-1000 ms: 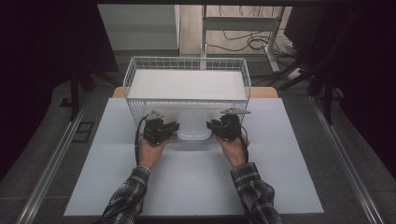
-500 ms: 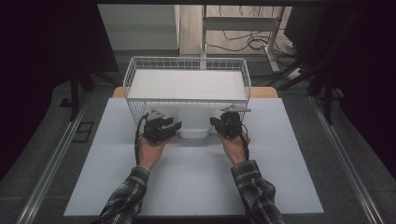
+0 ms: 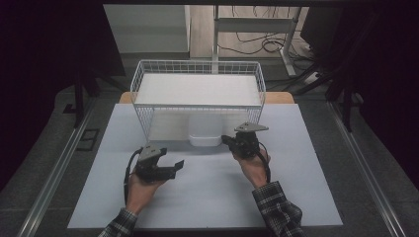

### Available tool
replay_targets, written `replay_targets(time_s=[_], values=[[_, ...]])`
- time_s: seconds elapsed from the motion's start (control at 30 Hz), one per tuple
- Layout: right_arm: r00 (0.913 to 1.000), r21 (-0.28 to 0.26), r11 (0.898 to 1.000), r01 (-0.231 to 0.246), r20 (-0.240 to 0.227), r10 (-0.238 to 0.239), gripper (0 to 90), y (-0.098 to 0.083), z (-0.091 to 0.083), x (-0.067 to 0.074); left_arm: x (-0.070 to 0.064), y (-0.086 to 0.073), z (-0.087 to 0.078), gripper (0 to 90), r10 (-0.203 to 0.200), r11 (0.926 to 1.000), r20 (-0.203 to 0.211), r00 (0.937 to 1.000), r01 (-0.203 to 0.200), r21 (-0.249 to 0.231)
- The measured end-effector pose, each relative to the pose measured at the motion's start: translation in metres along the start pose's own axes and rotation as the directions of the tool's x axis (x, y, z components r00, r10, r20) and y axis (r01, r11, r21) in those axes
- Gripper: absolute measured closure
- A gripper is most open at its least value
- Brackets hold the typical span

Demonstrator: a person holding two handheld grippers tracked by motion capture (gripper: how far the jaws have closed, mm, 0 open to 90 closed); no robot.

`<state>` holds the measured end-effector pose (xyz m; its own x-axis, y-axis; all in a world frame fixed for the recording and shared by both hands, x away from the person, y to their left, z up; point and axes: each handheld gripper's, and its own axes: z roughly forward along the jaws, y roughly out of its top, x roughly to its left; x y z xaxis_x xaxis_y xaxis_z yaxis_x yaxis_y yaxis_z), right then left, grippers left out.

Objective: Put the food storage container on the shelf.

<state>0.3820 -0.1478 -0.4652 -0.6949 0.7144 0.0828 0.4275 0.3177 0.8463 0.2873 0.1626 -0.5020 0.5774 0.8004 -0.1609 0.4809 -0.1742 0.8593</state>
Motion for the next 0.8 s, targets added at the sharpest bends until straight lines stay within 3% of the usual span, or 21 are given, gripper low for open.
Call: replay_targets(time_s=[0.03, 0.13, 0.23, 0.43, 0.47, 0.5, 0.63, 0.8], values=[[0.9998, -0.005, 1.000, -0.005, -0.019, 0.004, 89.0, -0.002, -0.001, 0.004, -0.001, -0.010, -0.009, 12.4, -0.007, 0.9997, -0.020, 0.9998, 0.007, 0.025], [0.9992, -0.006, 1.000, -0.007, -0.041, 0.007, 89.1, -0.003, -0.002, 0.008, -0.004, -0.021, -0.022, 10.3, -0.014, 0.9996, -0.016, 0.9998, 0.014, 0.025], [0.9976, 0.021, 0.999, 0.033, -0.062, -0.032, 89.1, -0.005, 0.002, 0.019, -0.013, -0.037, -0.042, 6.2, 0.021, 0.9985, -0.036, 0.9991, -0.019, 0.051], [0.9962, 0.057, 0.997, 0.043, -0.079, -0.038, 89.1, -0.010, 0.022, 0.023, -0.018, -0.061, -0.071, 3.6, 0.067, 0.9975, -0.095, 0.9932, -0.065, 0.028], [0.9961, 0.063, 0.997, 0.036, -0.083, -0.030, 89.0, -0.010, 0.026, 0.024, -0.018, -0.061, -0.071, 3.3, 0.067, 0.9975, -0.095, 0.9932, -0.065, 0.028], [0.9959, 0.069, 0.997, 0.036, -0.086, -0.030, 89.0, -0.010, 0.030, 0.024, -0.017, -0.064, -0.074, 3.3, 0.092, 0.9957, -0.123, 0.9881, -0.089, 0.026], [0.9967, 0.095, 0.994, 0.045, -0.072, -0.039, 89.1, -0.008, 0.045, 0.026, -0.012, -0.065, -0.075, 2.2, 0.072, 0.9973, -0.124, 0.9897, -0.073, -0.007], [0.9965, 0.115, 0.991, 0.073, -0.048, -0.068, 89.1, -0.008, 0.056, 0.025, -0.011, -0.065, -0.073, 3.3, 0.079, 0.9968, -0.115, 0.9903, -0.080, -0.004]])
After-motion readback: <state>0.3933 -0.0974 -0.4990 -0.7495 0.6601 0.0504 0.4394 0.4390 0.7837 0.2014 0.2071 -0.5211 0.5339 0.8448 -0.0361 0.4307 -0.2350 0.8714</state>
